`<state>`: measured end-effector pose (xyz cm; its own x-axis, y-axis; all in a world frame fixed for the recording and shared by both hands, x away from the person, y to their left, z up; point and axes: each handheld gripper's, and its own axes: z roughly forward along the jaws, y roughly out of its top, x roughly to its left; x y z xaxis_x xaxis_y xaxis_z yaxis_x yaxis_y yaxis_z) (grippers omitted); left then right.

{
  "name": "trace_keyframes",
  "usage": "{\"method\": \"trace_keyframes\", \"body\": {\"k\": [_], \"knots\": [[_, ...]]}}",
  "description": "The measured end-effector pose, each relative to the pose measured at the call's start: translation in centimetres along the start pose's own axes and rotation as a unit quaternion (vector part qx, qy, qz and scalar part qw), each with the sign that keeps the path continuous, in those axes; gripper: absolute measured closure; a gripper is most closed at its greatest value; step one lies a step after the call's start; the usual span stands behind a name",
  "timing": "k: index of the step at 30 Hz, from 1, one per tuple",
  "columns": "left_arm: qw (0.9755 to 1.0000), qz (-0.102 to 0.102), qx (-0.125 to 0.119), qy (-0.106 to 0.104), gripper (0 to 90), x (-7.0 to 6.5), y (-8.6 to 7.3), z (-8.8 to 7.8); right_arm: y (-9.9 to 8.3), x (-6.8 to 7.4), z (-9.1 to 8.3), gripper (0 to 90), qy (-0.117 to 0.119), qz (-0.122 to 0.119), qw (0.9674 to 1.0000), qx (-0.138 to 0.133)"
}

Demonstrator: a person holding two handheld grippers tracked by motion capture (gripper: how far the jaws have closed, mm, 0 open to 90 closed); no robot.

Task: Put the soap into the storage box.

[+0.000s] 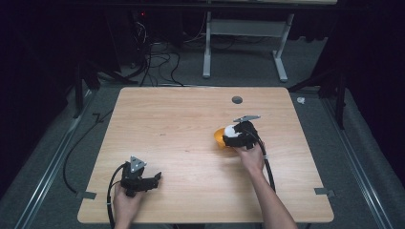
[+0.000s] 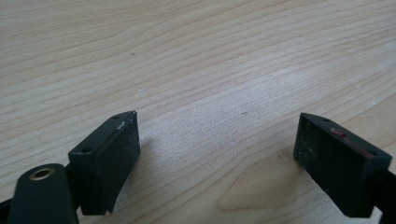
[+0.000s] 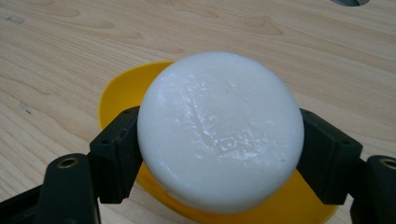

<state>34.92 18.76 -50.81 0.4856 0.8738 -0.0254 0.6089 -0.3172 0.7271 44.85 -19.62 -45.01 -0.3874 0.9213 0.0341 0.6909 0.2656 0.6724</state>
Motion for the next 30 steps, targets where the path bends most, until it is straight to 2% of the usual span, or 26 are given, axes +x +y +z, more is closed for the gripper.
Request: {"method": "trace_keyframes", "body": {"k": [9,16,23,30], "knots": [[1.0,0.0,0.0,0.0,14.9,0.0,0.0,0.0,-0.1,0.0,0.5,25.0,0.0,0.01,0.9999,0.014],[1.0,0.0,0.0,0.0,14.9,0.0,0.0,0.0,-0.2,0.0,0.8,24.6,-0.002,0.009,0.9997,0.022],[1.0,0.0,0.0,0.0,14.9,0.0,0.0,0.0,0.1,0.2,-0.4,25.4,-0.002,0.003,0.9999,-0.011],[1.0,0.0,0.0,0.0,14.9,0.0,0.0,0.0,0.2,0.0,-1.4,25.7,0.0,0.0,0.9995,-0.032]]}}
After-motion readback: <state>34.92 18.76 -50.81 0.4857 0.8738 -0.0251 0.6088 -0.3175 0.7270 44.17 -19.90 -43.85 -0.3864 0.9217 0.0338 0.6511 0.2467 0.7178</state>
